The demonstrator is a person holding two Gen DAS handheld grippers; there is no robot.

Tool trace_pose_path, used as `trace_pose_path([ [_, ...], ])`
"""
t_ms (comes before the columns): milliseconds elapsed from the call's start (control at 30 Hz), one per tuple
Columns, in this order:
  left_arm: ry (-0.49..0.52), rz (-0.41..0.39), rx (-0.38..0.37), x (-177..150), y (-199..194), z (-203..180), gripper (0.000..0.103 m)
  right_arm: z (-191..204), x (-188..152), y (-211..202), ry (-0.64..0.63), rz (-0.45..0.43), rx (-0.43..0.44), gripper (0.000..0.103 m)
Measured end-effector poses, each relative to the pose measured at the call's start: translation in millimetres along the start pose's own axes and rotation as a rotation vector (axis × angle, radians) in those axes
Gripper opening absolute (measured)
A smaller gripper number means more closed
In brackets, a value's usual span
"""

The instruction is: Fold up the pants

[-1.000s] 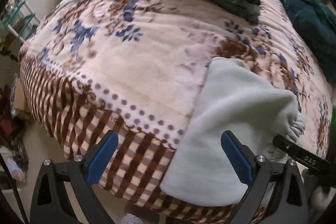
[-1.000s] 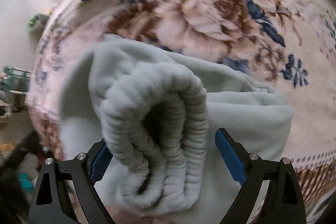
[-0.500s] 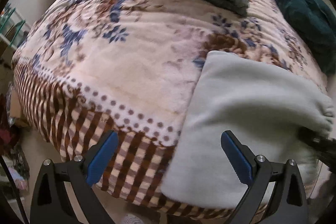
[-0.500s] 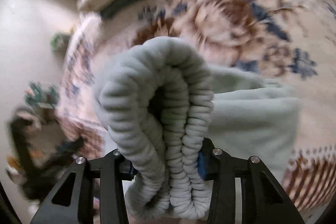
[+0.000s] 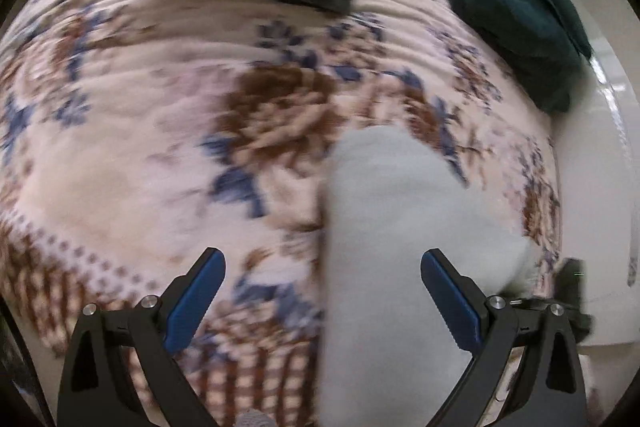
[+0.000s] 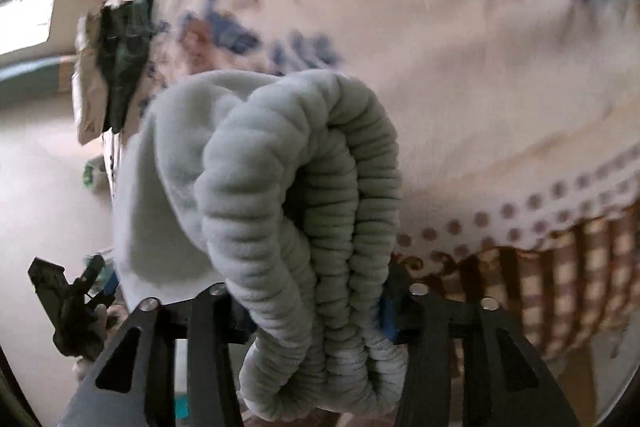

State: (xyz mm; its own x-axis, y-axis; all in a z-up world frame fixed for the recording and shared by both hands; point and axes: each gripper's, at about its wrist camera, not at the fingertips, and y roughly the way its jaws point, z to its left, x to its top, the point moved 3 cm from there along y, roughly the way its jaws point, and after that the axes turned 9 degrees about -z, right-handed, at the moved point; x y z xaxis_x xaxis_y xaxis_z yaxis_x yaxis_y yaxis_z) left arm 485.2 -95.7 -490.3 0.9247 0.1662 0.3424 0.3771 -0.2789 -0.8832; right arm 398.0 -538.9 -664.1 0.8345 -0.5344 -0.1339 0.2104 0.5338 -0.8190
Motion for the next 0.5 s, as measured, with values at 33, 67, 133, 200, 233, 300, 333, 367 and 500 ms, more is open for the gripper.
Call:
trace_pose_path([
  [33,0.014,0.015,-0.010,4,7,-8,0.100,-6,-1,10,0.013,0.019,0.001,0.073],
  [67,0.029,0.031,-0.030,7,15,-15,0.100,-11,-1,19,0.029,0.041,-0.028,0.077],
  [133,0.075,0.056,-0.026,14,32,-30,0.100,-13,-5,12,0.043,-0.005,-0.042,0.077],
  [200,0.145,0.074,-0.031,15,46,-44,0.100,-15,-9,-5,0.055,-0.079,-0.072,0.083],
  [233,0.193,0.085,-0.004,12,52,-50,0.100,-17,-14,-18,0.080,-0.130,-0.070,0.085],
  [300,0.282,0.101,0.019,1,64,-56,0.100,-21,-27,-35,0.130,-0.185,-0.034,0.085],
  [333,0.309,0.097,0.043,-4,68,-55,0.100,-20,-36,-36,0.139,-0.177,-0.014,0.085],
  [367,0.322,0.089,0.057,-8,71,-51,0.102,-21,-43,-35,0.132,-0.167,-0.001,0.085],
  [500,0.266,0.102,0.054,-13,81,-20,0.103,-42,-72,8,0.101,-0.059,-0.140,0.086],
])
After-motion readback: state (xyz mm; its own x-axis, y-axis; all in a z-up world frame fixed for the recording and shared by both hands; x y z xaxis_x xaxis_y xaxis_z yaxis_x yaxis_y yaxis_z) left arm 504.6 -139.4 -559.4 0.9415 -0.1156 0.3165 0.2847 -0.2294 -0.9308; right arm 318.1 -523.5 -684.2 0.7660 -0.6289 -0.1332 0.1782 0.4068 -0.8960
